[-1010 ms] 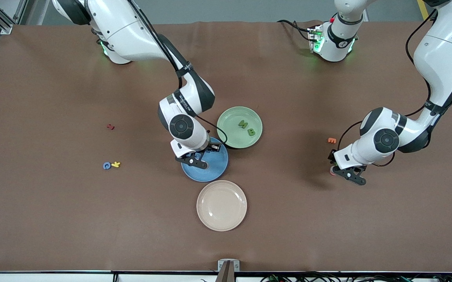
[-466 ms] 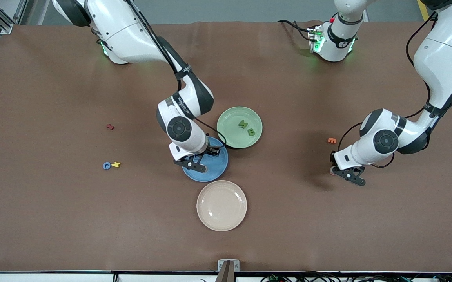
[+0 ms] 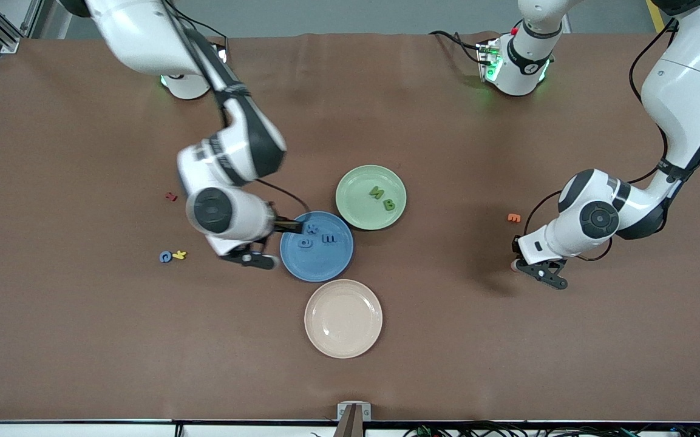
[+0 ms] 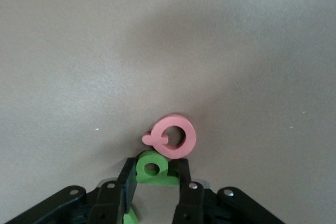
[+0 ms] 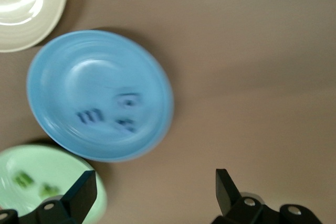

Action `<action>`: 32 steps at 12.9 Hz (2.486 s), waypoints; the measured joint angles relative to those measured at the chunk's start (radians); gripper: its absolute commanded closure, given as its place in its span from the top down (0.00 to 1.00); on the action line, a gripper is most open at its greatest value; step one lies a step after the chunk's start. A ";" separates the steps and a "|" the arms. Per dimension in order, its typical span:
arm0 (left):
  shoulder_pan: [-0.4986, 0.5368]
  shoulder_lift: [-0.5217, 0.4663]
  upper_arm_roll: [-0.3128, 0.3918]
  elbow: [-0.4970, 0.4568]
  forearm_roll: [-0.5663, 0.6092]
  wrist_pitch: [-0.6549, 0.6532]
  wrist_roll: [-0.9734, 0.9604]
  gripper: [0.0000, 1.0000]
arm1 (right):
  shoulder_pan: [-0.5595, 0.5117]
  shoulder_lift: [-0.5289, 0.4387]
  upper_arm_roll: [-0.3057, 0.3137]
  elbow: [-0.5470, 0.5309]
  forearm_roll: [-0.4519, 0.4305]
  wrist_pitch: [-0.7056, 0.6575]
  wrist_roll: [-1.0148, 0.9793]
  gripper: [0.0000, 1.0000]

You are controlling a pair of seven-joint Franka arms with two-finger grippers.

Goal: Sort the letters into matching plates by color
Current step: 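Drop the blue M on the blue plate while the left gripper grasps P, then grasp the blue C with the right gripper while the left gripper carries P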

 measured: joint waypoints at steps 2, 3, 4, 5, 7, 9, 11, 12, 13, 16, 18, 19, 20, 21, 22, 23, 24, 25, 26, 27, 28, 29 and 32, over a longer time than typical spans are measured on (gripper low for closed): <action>0.003 -0.005 -0.025 0.015 -0.003 -0.014 -0.003 0.05 | -0.132 -0.049 -0.004 -0.029 -0.015 -0.059 -0.244 1.00; 0.004 -0.008 -0.043 0.029 -0.010 -0.040 -0.006 0.04 | -0.193 -0.055 -0.004 -0.045 -0.047 -0.060 -0.366 1.00; 0.004 -0.011 -0.063 0.048 -0.027 -0.074 -0.007 0.04 | -0.245 -0.054 -0.004 -0.059 -0.087 -0.053 -0.483 1.00; 0.003 -0.013 -0.083 0.068 -0.045 -0.109 -0.007 0.03 | -0.285 -0.051 -0.004 -0.071 -0.121 -0.035 -0.594 1.00; -0.002 -0.018 -0.108 0.100 -0.064 -0.152 -0.012 0.02 | -0.329 -0.042 -0.003 -0.083 -0.160 0.014 -0.798 1.00; -0.012 -0.019 -0.115 0.112 -0.068 -0.159 -0.033 0.02 | -0.342 -0.027 -0.002 -0.106 -0.178 0.091 -1.010 1.00; -0.025 -0.019 -0.125 0.116 -0.069 -0.166 -0.074 0.01 | -0.350 -0.016 -0.002 -0.156 -0.191 0.201 -1.230 1.00; -0.033 -0.019 -0.134 0.126 -0.071 -0.188 -0.097 0.01 | -0.357 -0.012 -0.002 -0.181 -0.195 0.246 -1.309 1.00; -0.049 -0.019 -0.141 0.144 -0.080 -0.217 -0.118 0.01 | -0.363 -0.009 -0.002 -0.207 -0.201 0.284 -1.374 1.00; -0.112 -0.020 -0.145 0.193 -0.107 -0.269 -0.194 0.01 | -0.385 -0.008 -0.002 -0.288 -0.209 0.415 -1.575 1.00; -0.142 -0.020 -0.145 0.199 -0.109 -0.275 -0.254 0.01 | -0.405 -0.007 -0.002 -0.338 -0.209 0.468 -1.675 0.99; -0.158 -0.020 -0.145 0.199 -0.110 -0.278 -0.289 0.01 | -0.410 -0.007 -0.002 -0.359 -0.209 0.483 -1.694 0.96; -0.173 -0.020 -0.146 0.199 -0.110 -0.279 -0.324 0.01 | -0.411 -0.007 -0.002 -0.382 -0.209 0.512 -1.706 0.93; -0.188 -0.020 -0.146 0.199 -0.110 -0.280 -0.357 0.00 | -0.411 -0.007 0.000 -0.406 -0.210 0.547 -1.717 0.90; -0.203 -0.020 -0.146 0.199 -0.110 -0.281 -0.390 0.00 | -0.411 -0.006 0.002 -0.435 -0.210 0.586 -1.732 0.88; -0.217 -0.020 -0.146 0.199 -0.110 -0.282 -0.423 0.00 | -0.411 -0.005 0.004 -0.463 -0.210 0.619 -1.741 0.88; -0.231 -0.020 -0.146 0.199 -0.110 -0.282 -0.455 0.00 | -0.411 -0.003 0.006 -0.489 -0.211 0.653 -1.744 0.88; -0.242 -0.020 -0.146 0.199 -0.110 -0.283 -0.478 0.00 | -0.410 0.000 0.008 -0.500 -0.211 0.678 -1.745 0.88; -0.257 -0.020 -0.146 0.199 -0.110 -0.283 -0.505 0.00 | -0.410 0.003 0.009 -0.502 -0.211 0.694 -1.746 0.86; -0.275 -0.020 -0.146 0.199 -0.111 -0.283 -0.537 0.00 | -0.410 0.005 0.010 -0.502 -0.211 0.702 -1.746 0.84; -0.297 -0.020 -0.146 0.199 -0.111 -0.283 -0.569 0.00 | -0.410 0.007 0.010 -0.503 -0.211 0.707 -1.746 0.81; -0.318 -0.020 -0.146 0.199 -0.111 -0.285 -0.598 0.00 | -0.410 0.011 0.011 -0.503 -0.211 0.711 -1.746 0.80; -0.353 -0.020 -0.146 0.199 -0.111 -0.287 -0.665 0.00 | -0.410 0.027 0.011 -0.504 -0.211 0.732 -1.746 0.75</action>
